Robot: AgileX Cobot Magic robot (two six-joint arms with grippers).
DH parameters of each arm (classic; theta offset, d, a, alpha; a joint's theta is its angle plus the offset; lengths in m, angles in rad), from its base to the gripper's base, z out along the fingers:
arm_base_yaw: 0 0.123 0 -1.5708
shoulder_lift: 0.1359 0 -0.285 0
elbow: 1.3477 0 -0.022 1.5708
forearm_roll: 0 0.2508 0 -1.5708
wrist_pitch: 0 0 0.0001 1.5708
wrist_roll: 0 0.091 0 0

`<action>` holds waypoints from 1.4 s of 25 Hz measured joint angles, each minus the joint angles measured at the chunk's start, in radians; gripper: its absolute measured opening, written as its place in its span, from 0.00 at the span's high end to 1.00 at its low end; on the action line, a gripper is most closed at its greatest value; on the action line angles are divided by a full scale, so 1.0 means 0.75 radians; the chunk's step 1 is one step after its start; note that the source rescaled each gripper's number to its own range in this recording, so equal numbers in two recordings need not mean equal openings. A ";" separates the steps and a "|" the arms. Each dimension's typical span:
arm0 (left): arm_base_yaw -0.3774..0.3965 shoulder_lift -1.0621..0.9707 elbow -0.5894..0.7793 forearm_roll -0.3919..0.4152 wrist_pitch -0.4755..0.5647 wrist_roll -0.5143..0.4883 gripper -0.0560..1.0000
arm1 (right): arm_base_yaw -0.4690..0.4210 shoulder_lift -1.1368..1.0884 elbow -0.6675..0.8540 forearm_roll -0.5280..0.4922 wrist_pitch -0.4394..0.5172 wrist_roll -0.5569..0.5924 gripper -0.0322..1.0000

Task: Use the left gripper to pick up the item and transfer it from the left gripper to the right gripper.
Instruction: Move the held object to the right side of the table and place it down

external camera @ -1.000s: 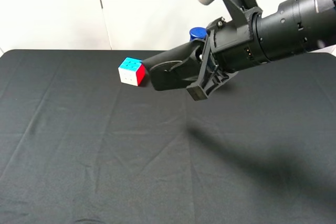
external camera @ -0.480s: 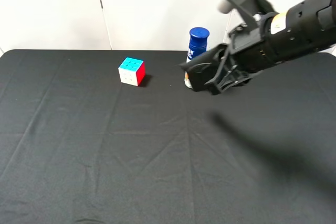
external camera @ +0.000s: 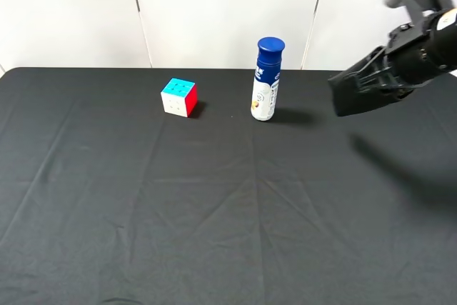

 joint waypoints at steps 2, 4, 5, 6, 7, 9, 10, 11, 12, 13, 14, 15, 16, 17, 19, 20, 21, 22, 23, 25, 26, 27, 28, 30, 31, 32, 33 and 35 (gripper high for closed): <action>0.000 0.000 0.000 0.000 0.000 0.000 0.00 | -0.041 0.000 0.000 0.000 0.001 0.020 0.97; 0.000 0.000 0.000 0.000 0.000 0.000 0.00 | -0.070 0.000 0.000 0.000 0.001 0.045 0.97; 0.000 0.000 0.000 0.000 0.000 0.000 0.00 | -0.075 0.000 0.000 0.000 0.001 0.060 0.97; 0.000 0.000 0.000 0.000 0.000 0.000 0.00 | -0.078 0.000 0.000 0.000 0.001 0.080 0.97; 0.000 0.000 0.000 0.000 0.000 0.000 0.00 | -0.078 0.000 0.000 0.002 0.001 0.104 0.97; 0.000 0.000 0.000 0.000 0.000 0.000 0.00 | -0.081 0.000 0.000 0.024 0.001 0.153 0.97; 0.000 0.000 0.000 0.000 0.000 0.000 0.00 | -0.081 0.000 0.000 0.037 0.001 0.178 0.97; 0.000 0.000 0.000 0.000 0.000 0.000 0.00 | -0.081 0.000 0.000 0.047 0.002 0.198 0.97; 0.000 0.000 0.000 0.000 0.000 0.000 0.00 | -0.081 0.000 0.003 0.054 0.002 0.208 0.97; 0.000 0.000 0.000 0.000 0.000 0.000 0.00 | -0.081 0.000 0.011 0.060 -0.003 0.211 0.97; 0.000 0.000 0.000 0.000 0.000 0.000 0.00 | -0.081 0.000 0.027 0.062 -0.009 0.217 0.97; 0.000 0.000 0.000 0.000 0.000 0.000 0.00 | -0.081 0.000 0.052 0.063 -0.019 0.220 0.97; 0.000 0.000 0.000 0.000 0.000 0.000 0.00 | -0.081 0.000 0.081 0.064 -0.034 0.221 0.97; 0.000 0.000 0.000 0.000 0.000 0.000 0.00 | -0.081 0.000 0.105 0.065 -0.047 0.223 0.97; 0.000 0.000 0.000 0.000 0.000 0.000 0.00 | -0.081 0.000 0.159 0.066 -0.093 0.224 0.97; 0.000 0.000 0.000 0.000 0.000 0.000 0.00 | -0.081 0.000 0.177 0.066 -0.116 0.224 0.97; 0.000 0.000 0.000 0.000 0.000 0.000 0.00 | -0.081 0.000 0.194 0.068 -0.132 0.224 0.97; 0.000 0.000 0.000 0.000 0.000 0.000 0.00 | -0.081 0.000 0.201 0.073 -0.141 0.227 0.97; 0.000 0.000 0.000 0.000 0.000 0.000 0.00 | -0.081 0.000 0.203 0.081 -0.153 0.229 0.97; 0.000 0.000 0.000 0.000 0.000 0.000 0.00 | -0.081 0.000 0.206 0.116 -0.184 0.240 0.97; 0.000 0.000 0.000 0.000 0.000 0.000 0.00 | -0.081 0.000 0.206 0.135 -0.202 0.245 0.97; 0.000 0.000 0.000 0.000 0.000 0.000 0.00 | -0.081 0.000 0.206 0.164 -0.223 0.251 0.97; 0.000 0.000 0.000 0.000 0.000 0.000 0.00 | -0.081 0.000 0.207 0.195 -0.245 0.256 0.97; 0.000 0.000 0.000 0.000 0.000 0.000 0.00 | -0.077 0.000 0.208 0.242 -0.293 0.260 0.97; 0.000 0.000 0.000 0.000 -0.001 0.000 0.00 | -0.062 0.000 0.208 0.256 -0.317 0.264 0.97; 0.000 0.000 0.000 0.000 -0.001 0.000 0.00 | -0.042 0.000 0.208 0.264 -0.341 0.264 0.97; 0.000 0.000 0.000 0.000 -0.001 0.000 0.00 | -0.022 0.000 0.208 0.269 -0.362 0.264 0.97; 0.000 0.000 0.000 0.000 -0.001 0.000 0.00 | 0.029 0.000 0.208 0.275 -0.389 0.254 0.97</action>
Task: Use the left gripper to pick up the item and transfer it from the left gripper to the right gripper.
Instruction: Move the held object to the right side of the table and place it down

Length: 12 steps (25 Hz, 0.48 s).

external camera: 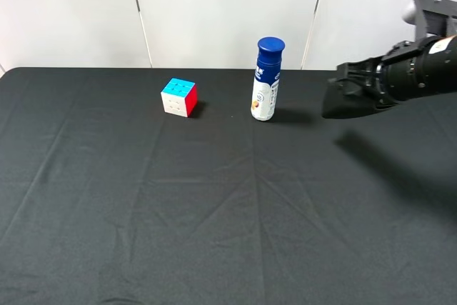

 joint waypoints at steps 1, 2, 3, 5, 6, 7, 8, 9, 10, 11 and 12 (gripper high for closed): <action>0.000 0.000 0.000 0.000 0.000 0.000 0.00 | 0.023 0.000 0.000 0.000 -0.008 -0.016 0.97; 0.000 0.000 0.000 0.000 0.000 0.000 0.00 | 0.039 0.000 0.000 0.000 -0.015 -0.024 0.97; 0.000 0.000 0.000 0.000 0.000 0.000 0.00 | 0.054 0.000 0.000 0.000 -0.020 -0.036 0.97; 0.000 0.000 0.000 0.000 0.000 0.000 0.00 | 0.071 0.000 0.000 0.000 -0.021 -0.055 0.97; 0.000 0.000 0.000 0.000 0.000 0.000 0.00 | 0.074 0.000 0.000 0.000 -0.021 -0.056 0.97; 0.000 0.000 0.000 0.000 0.000 0.000 0.00 | 0.075 0.000 0.000 0.000 -0.021 -0.058 0.97; 0.000 0.000 0.000 0.000 0.000 0.000 0.00 | 0.075 0.000 0.000 0.000 -0.021 -0.059 0.97; 0.000 0.000 0.000 0.000 0.000 0.000 0.00 | 0.075 0.000 0.000 0.000 -0.021 -0.059 0.97; 0.000 0.000 0.000 0.000 0.000 0.000 0.00 | 0.075 0.000 0.000 -0.001 -0.021 -0.059 0.94; 0.000 0.000 0.000 0.000 0.000 0.000 0.00 | 0.075 0.000 0.000 -0.001 -0.021 -0.059 0.81; 0.000 0.000 0.000 0.000 0.000 0.000 0.00 | 0.075 0.000 0.000 -0.001 -0.022 -0.059 0.57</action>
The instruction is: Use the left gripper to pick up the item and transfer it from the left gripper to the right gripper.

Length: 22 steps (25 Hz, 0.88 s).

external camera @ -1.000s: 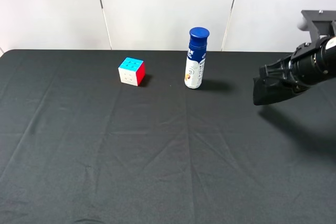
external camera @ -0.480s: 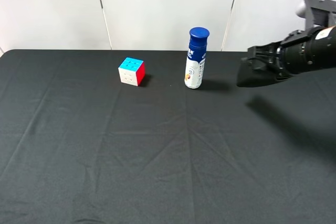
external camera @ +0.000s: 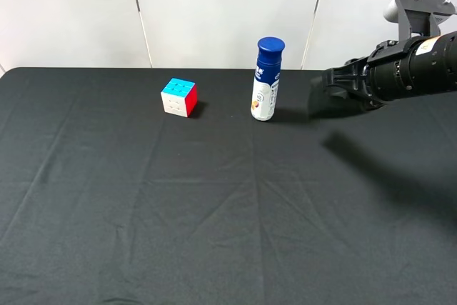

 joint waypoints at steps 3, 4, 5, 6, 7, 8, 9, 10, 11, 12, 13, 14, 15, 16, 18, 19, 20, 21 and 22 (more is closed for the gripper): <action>0.000 0.000 0.000 0.000 0.000 0.000 0.00 | 0.000 0.000 0.000 -0.004 0.001 -0.001 0.13; 0.000 0.000 0.000 0.000 0.000 0.000 0.00 | 0.000 0.000 0.000 -0.004 0.004 -0.001 0.08; 0.000 0.000 0.000 0.000 0.000 0.000 0.00 | 0.000 0.000 0.000 -0.005 0.005 -0.001 0.05; 0.000 0.000 0.000 0.000 0.000 0.000 0.00 | 0.000 0.000 0.000 -0.006 0.005 -0.001 0.03; 0.000 0.000 0.000 0.000 0.000 0.000 0.00 | 0.000 0.000 0.000 -0.007 0.005 -0.001 0.02; 0.000 0.000 0.000 0.000 0.000 0.000 0.00 | 0.000 0.000 0.000 -0.008 0.005 -0.001 0.01; 0.000 0.000 0.000 0.000 0.000 0.000 0.00 | 0.000 0.000 0.000 -0.008 0.005 -0.001 0.01; 0.000 0.000 0.000 0.000 0.000 0.000 0.00 | 0.000 0.000 0.000 -0.008 0.005 -0.001 0.00; 0.000 0.000 0.000 0.000 0.000 0.000 0.00 | 0.000 0.000 0.000 -0.008 0.006 -0.001 0.00; 0.000 0.000 0.000 0.000 0.000 0.000 0.00 | 0.000 0.000 0.000 -0.008 0.006 -0.001 0.00; 0.000 0.000 0.000 0.000 0.000 0.000 0.00 | 0.000 0.000 0.000 -0.008 0.006 -0.001 0.00; 0.000 0.000 0.000 0.000 0.000 0.000 0.00 | 0.000 0.000 0.000 -0.008 0.006 -0.001 0.00; 0.000 0.000 0.000 0.000 0.000 0.000 0.00 | 0.000 0.000 0.000 -0.008 0.006 -0.001 0.00; 0.000 0.000 0.000 0.000 0.000 0.000 0.00 | 0.000 0.000 0.000 -0.008 0.006 -0.001 0.00; 0.000 0.000 0.000 0.000 0.000 0.000 0.00 | 0.000 0.000 0.000 -0.008 0.007 -0.001 0.00; 0.000 -0.001 0.000 0.000 0.000 0.000 0.00 | 0.000 0.000 0.000 -0.009 0.015 -0.001 0.00; 0.000 -0.002 0.000 0.000 0.000 0.000 0.00 | 0.000 0.000 0.000 -0.009 0.024 -0.001 0.00; 0.000 -0.004 0.000 0.000 0.000 0.000 0.00 | 0.000 0.000 0.000 -0.009 0.039 -0.001 0.00; 0.000 -0.005 0.000 0.000 0.000 0.000 0.00 | 0.000 -0.002 0.000 -0.010 0.058 -0.001 0.00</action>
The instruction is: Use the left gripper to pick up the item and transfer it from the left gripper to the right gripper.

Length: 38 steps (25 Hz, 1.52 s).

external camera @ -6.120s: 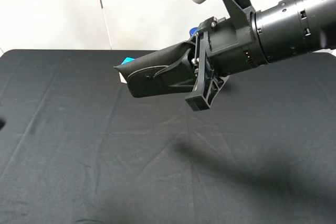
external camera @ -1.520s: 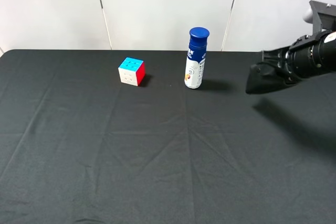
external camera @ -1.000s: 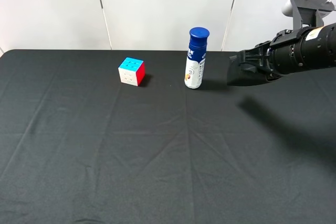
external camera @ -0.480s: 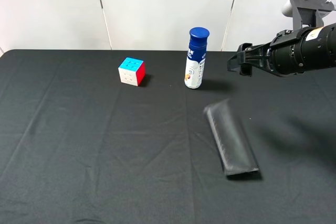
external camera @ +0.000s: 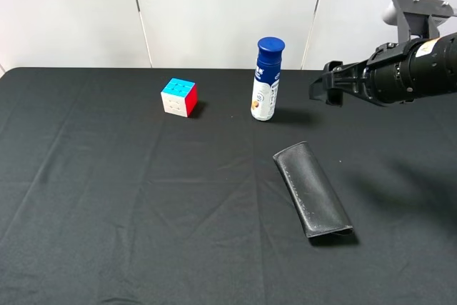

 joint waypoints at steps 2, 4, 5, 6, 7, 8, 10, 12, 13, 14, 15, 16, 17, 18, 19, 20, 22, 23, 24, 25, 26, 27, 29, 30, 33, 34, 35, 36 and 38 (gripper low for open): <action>0.000 -0.001 0.000 0.000 0.000 0.000 0.00 | 0.000 -0.010 -0.017 -0.019 0.079 0.000 0.00; 0.000 -0.001 0.000 0.000 0.000 0.000 0.00 | 0.000 -0.031 -0.062 -0.046 0.196 0.000 0.00; 0.000 -0.001 0.000 0.000 0.000 0.000 0.00 | 0.000 -0.046 -0.086 -0.059 0.258 0.000 0.00; 0.000 -0.001 0.000 0.000 0.000 0.000 0.00 | 0.000 -0.064 -0.117 -0.071 0.313 0.000 0.00; 0.000 -0.001 0.000 0.000 0.000 0.000 0.00 | 0.000 -0.079 -0.147 -0.082 0.381 0.000 0.00; 0.000 -0.001 0.000 0.000 0.000 0.000 0.00 | 0.000 -0.100 -0.176 -0.094 0.450 0.000 0.00; 0.000 -0.001 0.000 0.000 0.000 0.000 0.00 | 0.000 -0.149 -0.220 -0.114 0.569 0.000 0.00; 0.000 -0.001 0.000 0.000 0.000 0.000 0.00 | 0.000 -0.208 -0.248 -0.139 0.684 0.000 0.00; 0.000 -0.001 0.000 0.000 0.000 0.000 0.00 | 0.000 -0.243 -0.255 -0.154 0.727 0.000 0.00; 0.000 -0.001 0.000 0.000 0.000 0.000 0.00 | 0.000 -0.276 -0.256 -0.161 0.779 0.000 0.00; 0.000 -0.001 0.000 0.000 0.000 0.000 0.00 | 0.000 -0.318 -0.256 -0.174 0.835 0.001 0.00; 0.000 -0.001 0.000 0.000 0.000 0.000 0.00 | 0.000 -0.361 -0.256 -0.184 0.883 0.005 0.00; 0.000 -0.001 0.000 0.000 0.000 0.000 0.00 | 0.000 -0.407 -0.256 -0.193 0.940 0.011 0.00; 0.000 -0.001 0.000 0.000 0.000 0.000 0.00 | 0.000 -0.445 -0.256 -0.198 0.998 0.018 0.00; 0.000 -0.001 0.000 0.000 0.000 0.000 0.00 | 0.000 -0.491 -0.257 -0.205 1.056 0.026 0.00; 0.000 -0.001 0.000 0.000 0.000 0.000 0.00 | 0.000 -0.539 -0.257 -0.212 1.103 0.039 0.00; 0.000 -0.001 0.000 0.000 0.000 0.000 0.00 | 0.000 -0.628 -0.257 -0.225 1.207 0.056 0.00; 0.000 -0.001 0.000 0.000 0.000 0.000 0.00 | 0.000 -0.681 -0.251 -0.233 1.235 0.065 0.00; 0.000 -0.001 0.000 0.000 0.000 0.000 0.00 | 0.000 -0.739 -0.234 -0.249 1.259 0.077 0.00; 0.000 -0.001 0.000 0.000 0.000 0.000 0.00 | 0.000 -0.793 -0.204 -0.263 1.270 0.089 0.00; 0.000 -0.001 0.000 0.000 0.000 0.000 0.00 | 0.000 -0.862 -0.162 -0.279 1.270 0.104 0.00; 0.000 -0.001 0.000 0.000 0.000 0.000 0.00 | 0.000 -0.938 -0.122 -0.298 1.270 0.121 0.00; 0.000 -0.001 0.000 0.000 0.000 0.000 0.00 | 0.000 -1.079 -0.019 -0.321 1.261 0.146 0.00; 0.000 -0.001 0.000 0.000 0.000 0.000 0.00 | 0.000 -1.154 0.022 -0.327 1.253 0.155 0.00; 0.000 -0.001 0.000 0.000 0.000 0.000 0.00 | 0.000 -1.352 0.145 -0.331 1.202 0.161 0.00; 0.000 -0.001 0.000 0.000 0.000 0.000 0.00 | 0.000 -1.417 0.174 -0.331 1.185 0.165 0.00; 0.000 -0.001 0.000 0.000 0.000 0.000 0.00 | 0.000 -1.478 0.206 -0.332 1.172 0.166 0.00; 0.000 -0.001 0.000 0.000 0.000 0.000 0.00 | 0.000 -1.527 0.233 -0.332 1.151 0.167 0.00; 0.000 -0.001 0.000 0.000 0.000 0.000 0.00 | 0.000 -1.626 0.264 -0.342 1.102 0.173 0.00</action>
